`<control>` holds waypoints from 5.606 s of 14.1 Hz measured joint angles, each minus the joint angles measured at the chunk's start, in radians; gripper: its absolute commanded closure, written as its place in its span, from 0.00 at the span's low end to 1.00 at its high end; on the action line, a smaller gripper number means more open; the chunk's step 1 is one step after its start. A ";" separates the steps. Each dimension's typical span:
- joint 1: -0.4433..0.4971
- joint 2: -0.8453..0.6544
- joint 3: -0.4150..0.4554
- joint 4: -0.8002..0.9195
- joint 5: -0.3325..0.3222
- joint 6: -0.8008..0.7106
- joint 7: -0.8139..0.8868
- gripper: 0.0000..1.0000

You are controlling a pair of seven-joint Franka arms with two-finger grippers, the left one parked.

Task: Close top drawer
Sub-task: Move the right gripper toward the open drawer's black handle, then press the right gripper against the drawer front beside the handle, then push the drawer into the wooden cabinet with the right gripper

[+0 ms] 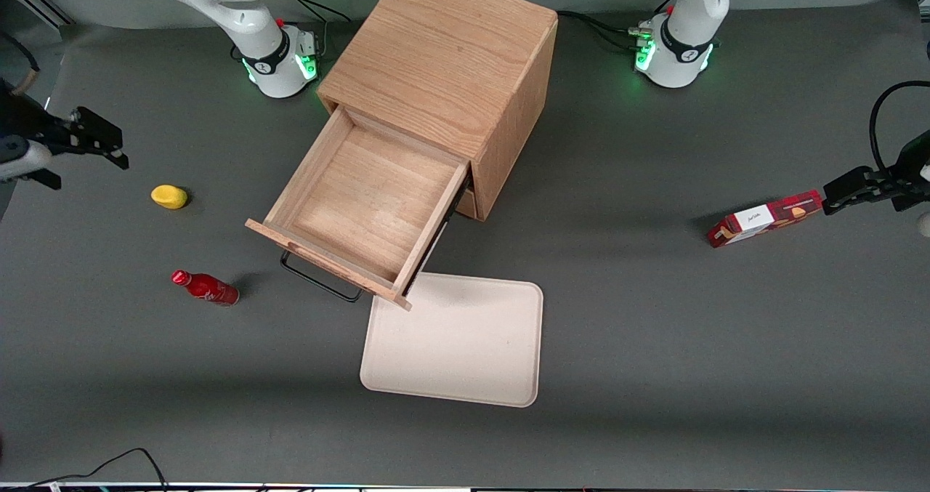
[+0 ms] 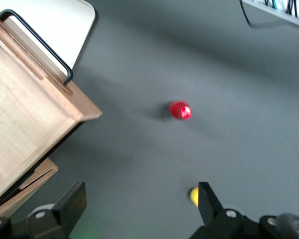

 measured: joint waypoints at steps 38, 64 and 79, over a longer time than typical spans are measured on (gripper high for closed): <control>0.053 0.638 0.244 0.289 0.051 0.205 -0.251 0.00; 0.113 0.618 0.249 0.266 0.089 0.123 -0.264 0.00; 0.143 0.496 0.309 0.064 0.092 0.122 -0.169 0.00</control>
